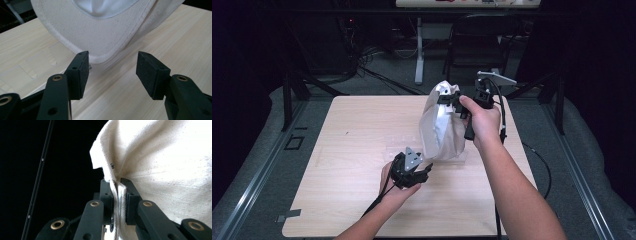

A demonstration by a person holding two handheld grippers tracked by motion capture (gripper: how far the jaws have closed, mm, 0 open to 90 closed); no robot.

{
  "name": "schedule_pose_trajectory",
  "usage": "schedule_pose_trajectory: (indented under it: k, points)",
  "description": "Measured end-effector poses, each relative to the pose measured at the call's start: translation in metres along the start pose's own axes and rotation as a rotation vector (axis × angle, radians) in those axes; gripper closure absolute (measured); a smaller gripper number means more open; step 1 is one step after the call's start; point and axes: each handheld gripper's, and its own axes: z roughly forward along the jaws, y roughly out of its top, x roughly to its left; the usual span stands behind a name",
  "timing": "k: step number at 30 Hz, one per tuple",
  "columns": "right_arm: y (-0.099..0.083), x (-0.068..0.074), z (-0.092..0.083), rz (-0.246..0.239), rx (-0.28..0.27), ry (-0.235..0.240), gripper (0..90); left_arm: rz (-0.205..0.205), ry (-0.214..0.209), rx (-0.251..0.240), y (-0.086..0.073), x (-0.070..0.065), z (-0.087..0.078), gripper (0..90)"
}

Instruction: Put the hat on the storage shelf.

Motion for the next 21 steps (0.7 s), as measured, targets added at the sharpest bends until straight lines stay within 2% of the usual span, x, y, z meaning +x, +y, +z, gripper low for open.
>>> schedule_pose_trajectory:
  k: [4, 8, 13, 17, 21]
  points:
    - [-0.001, 0.000, 0.001, -0.002, 0.003, 0.002, 80.9, -0.006, 0.008, 0.013, 0.007, -0.001, 0.008, 45.6]
    - [-0.001, 0.000, 0.001, -0.002, 0.005, 0.002, 80.8, 0.000, 0.010, 0.024, 0.011, 0.002, 0.010, 53.4]
    - [-0.001, -0.001, -0.001, -0.003, 0.007, -0.003, 80.8, -0.009, -0.034, 0.015, 0.009, 0.008, 0.005, 68.7]
    - [-0.002, -0.001, -0.001, -0.002, 0.007, 0.000, 80.7, -0.009, -0.046, 0.004, 0.007, 0.012, 0.001, 71.4]
    - [-0.003, 0.001, 0.003, -0.001, 0.015, 0.000, 80.7, -0.049, -0.070, -0.003, 0.005, 0.020, -0.002, 73.5]
